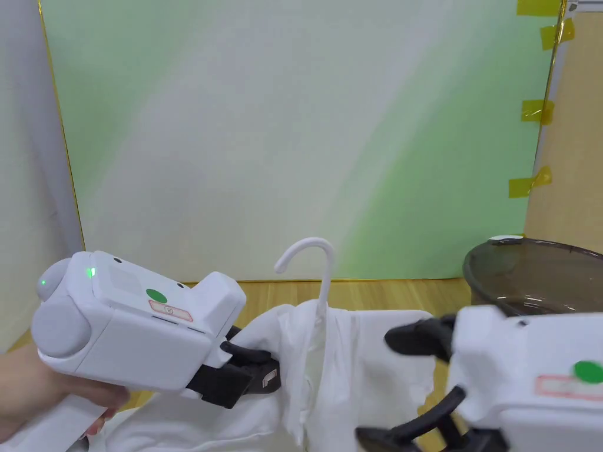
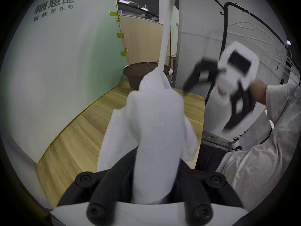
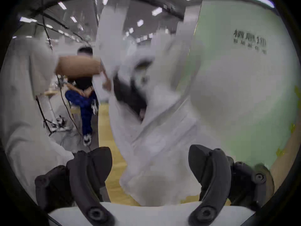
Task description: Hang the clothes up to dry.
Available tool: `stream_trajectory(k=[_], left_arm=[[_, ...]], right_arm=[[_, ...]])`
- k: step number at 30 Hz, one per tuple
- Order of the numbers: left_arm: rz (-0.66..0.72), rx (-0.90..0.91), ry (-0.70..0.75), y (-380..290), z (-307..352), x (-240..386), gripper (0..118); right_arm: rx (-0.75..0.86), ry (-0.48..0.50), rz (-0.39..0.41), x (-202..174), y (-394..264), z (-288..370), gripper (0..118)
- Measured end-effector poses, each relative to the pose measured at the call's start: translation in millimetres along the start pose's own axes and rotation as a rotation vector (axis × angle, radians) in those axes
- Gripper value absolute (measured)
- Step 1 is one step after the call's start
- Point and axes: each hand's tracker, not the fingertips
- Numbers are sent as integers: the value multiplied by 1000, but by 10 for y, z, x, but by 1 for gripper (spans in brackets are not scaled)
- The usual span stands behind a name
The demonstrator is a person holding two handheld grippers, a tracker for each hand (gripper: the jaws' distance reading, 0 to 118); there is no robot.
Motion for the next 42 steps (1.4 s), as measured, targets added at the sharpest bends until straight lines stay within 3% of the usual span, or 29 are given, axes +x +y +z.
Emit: stream_trajectory(k=[2, 4, 9, 13, 16, 19, 22, 25, 26, 27, 29, 33, 34, 35, 36, 37, 38, 40, 41, 42], left_arm=[[-63, 19, -9, 7, 39, 43, 9], [-74, 24, -40, 34, 74, 73, 9], [-122, 35, -91, 85, 117, 179, 9], [-124, 25, -129, 110, 99, 177, 9], [-156, 28, -144, 100, 105, 214, 9], [-185, 42, -150, 101, 100, 253, 9], [-190, -3, -172, 53, 50, 219, 9], [-176, -2, -178, 34, 15, 199, 9], [-193, 1, -182, 20, 14, 225, 9], [-188, -2, -180, 28, -5, 212, 9], [-200, -7, -199, -1, -10, 230, 9], [-215, -8, -179, -35, -44, 196, 12], [-218, -6, -176, -41, -48, 192, 16], [-225, 27, -113, -38, -33, 188, 29], [-219, 70, -89, -36, 6, 154, 52], [-201, 76, -83, -25, 36, 121, 82], [-179, 103, -61, -13, 90, 78, 109], [-156, 202, 19, -2, 261, 10, 113], [-127, 267, 49, 9, 383, -29, 113], [-82, 313, 56, 28, 508, -70, 113]], right_arm=[[44, 20, 28, 186, 264, 279, 117], [-1, 115, 112, 378, 500, 417, 118], [-244, 235, 165, 590, 706, -47, 118], [-391, 389, 163, 630, 541, -528, 118], [-425, 453, 150, 621, 435, -783, 117], [-439, 479, 145, 638, 316, -924, 105], [-471, 532, 105, 698, 214, -996, 73], [-465, 513, 115, 638, 107, -1009, 11], [-463, 430, 99, 642, 75, -1007, 8], [-473, 488, 72, 620, 50, -1004, 7], [-473, 502, 30, 611, -8, -998, 7], [-449, 435, -2, 561, -94, -936, 7], [-446, 431, -20, 573, -107, -921, 7], [-416, 383, -29, 577, -125, -885, 6], [-431, 416, -103, 629, -156, -865, 6], [-379, 355, -58, 604, -162, -827, 6], [-386, 356, -118, 657, -189, -800, 6], [-331, 279, -130, 699, -216, -685, 5], [-348, 322, -191, 721, -227, -657, 5], [-242, 216, -143, 689, -228, -549, 5]])
